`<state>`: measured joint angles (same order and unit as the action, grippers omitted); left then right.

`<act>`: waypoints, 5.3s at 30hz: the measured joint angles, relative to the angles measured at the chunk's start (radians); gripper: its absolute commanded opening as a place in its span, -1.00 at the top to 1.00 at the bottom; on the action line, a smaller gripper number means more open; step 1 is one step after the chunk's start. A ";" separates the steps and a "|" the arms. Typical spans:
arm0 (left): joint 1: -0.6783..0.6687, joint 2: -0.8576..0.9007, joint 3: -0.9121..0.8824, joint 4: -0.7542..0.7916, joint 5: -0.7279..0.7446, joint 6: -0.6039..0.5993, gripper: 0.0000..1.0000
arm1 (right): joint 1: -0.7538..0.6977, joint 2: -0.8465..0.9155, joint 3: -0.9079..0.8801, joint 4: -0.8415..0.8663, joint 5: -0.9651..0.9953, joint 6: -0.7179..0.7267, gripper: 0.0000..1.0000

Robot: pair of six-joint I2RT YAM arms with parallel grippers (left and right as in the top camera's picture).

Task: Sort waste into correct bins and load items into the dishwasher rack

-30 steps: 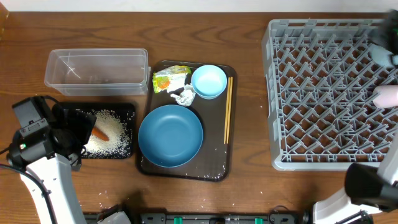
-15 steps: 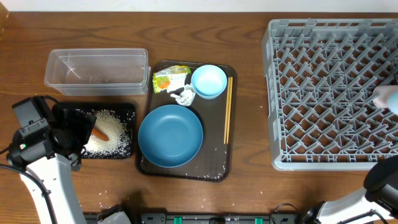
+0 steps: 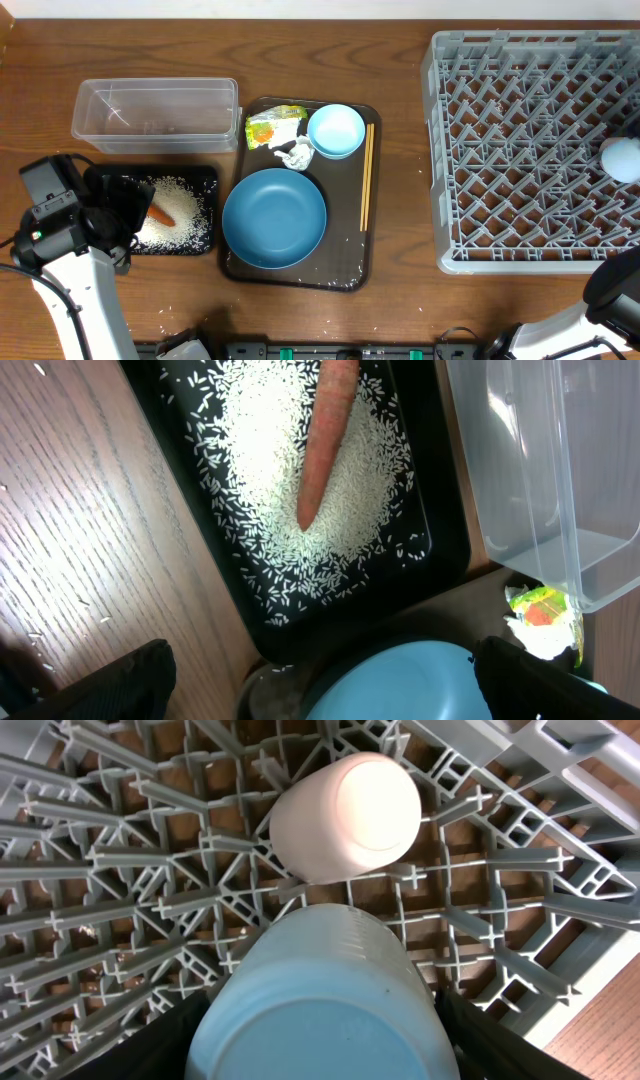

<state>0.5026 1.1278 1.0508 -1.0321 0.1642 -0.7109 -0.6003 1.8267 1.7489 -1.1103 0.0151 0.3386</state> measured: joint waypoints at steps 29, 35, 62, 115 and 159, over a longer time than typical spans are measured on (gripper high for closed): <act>0.000 0.000 0.000 0.000 0.000 0.000 -0.95 | 0.337 0.000 -0.002 0.029 -0.337 -0.170 -0.53; 0.000 0.000 0.000 0.000 0.000 0.000 -0.94 | 0.690 0.008 -0.004 0.174 -0.364 -0.186 -0.78; 0.000 0.000 0.000 0.000 0.000 0.000 -0.94 | 1.207 0.397 -0.014 0.353 0.021 -0.163 0.17; 0.000 0.000 0.000 0.000 0.000 0.000 -0.95 | 0.048 0.355 0.267 0.151 -1.167 -0.275 0.98; 0.000 0.000 0.000 0.000 0.000 0.000 -0.94 | -0.136 0.227 0.090 0.217 -0.940 -0.151 -0.68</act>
<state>0.5026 1.1278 1.0508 -1.0321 0.1642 -0.7109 -0.7364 2.0533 1.8393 -0.8936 -0.9245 0.1879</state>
